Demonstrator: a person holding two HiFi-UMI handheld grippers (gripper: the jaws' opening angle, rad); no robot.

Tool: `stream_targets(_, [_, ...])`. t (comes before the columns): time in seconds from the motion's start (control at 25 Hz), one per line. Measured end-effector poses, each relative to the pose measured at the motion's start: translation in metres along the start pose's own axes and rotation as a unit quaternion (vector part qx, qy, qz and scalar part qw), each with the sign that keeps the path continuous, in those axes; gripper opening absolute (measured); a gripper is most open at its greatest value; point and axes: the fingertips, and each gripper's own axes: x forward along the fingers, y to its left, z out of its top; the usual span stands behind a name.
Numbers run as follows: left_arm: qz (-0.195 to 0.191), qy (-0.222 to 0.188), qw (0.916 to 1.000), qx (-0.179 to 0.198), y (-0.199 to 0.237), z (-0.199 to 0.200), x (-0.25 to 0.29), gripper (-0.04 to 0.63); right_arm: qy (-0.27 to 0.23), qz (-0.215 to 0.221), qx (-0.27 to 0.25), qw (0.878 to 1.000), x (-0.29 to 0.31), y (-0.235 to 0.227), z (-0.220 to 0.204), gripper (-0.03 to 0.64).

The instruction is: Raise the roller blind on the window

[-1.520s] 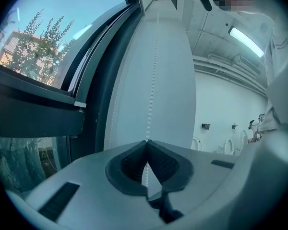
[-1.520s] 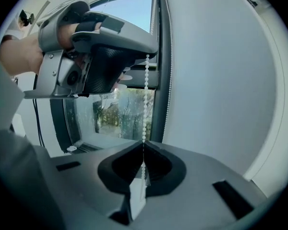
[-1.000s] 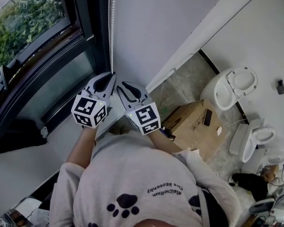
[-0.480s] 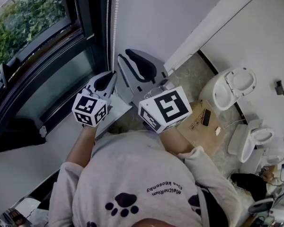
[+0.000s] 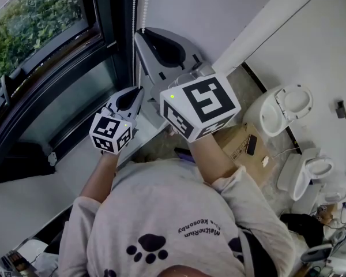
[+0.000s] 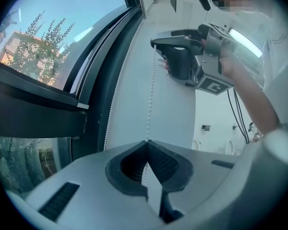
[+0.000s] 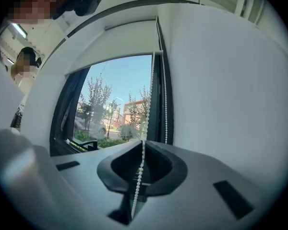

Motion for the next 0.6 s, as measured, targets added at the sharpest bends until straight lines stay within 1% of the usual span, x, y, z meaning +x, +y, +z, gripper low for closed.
stream_targets(0.12, [0.001, -0.001, 1.0, -0.001, 0.001, 0.0, 0.0, 0.009, 0.0, -0.007, -0.008, 1.0, 0.002, -0.001, -0.001, 0.012])
stream_targets(0.32, [0.0, 0.001, 1.0, 0.002, 0.002, -0.003, 0.002, 0.008, -0.01, -0.01, -0.005, 1.0, -0.001, -0.002, -0.004, 0.009])
stream_targets(0.48, [-0.002, 0.025, 0.9997, -0.005, 0.002, -0.027, 0.003, 0.009, 0.014, -0.007, 0.004, 1.0, 0.0, 0.001, -0.029, 0.009])
stream_targets(0.6, [0.005, 0.036, 0.9993, -0.01, 0.004, -0.049, 0.0, 0.009, 0.033, -0.008, 0.012, 0.999, -0.002, 0.003, -0.05, 0.009])
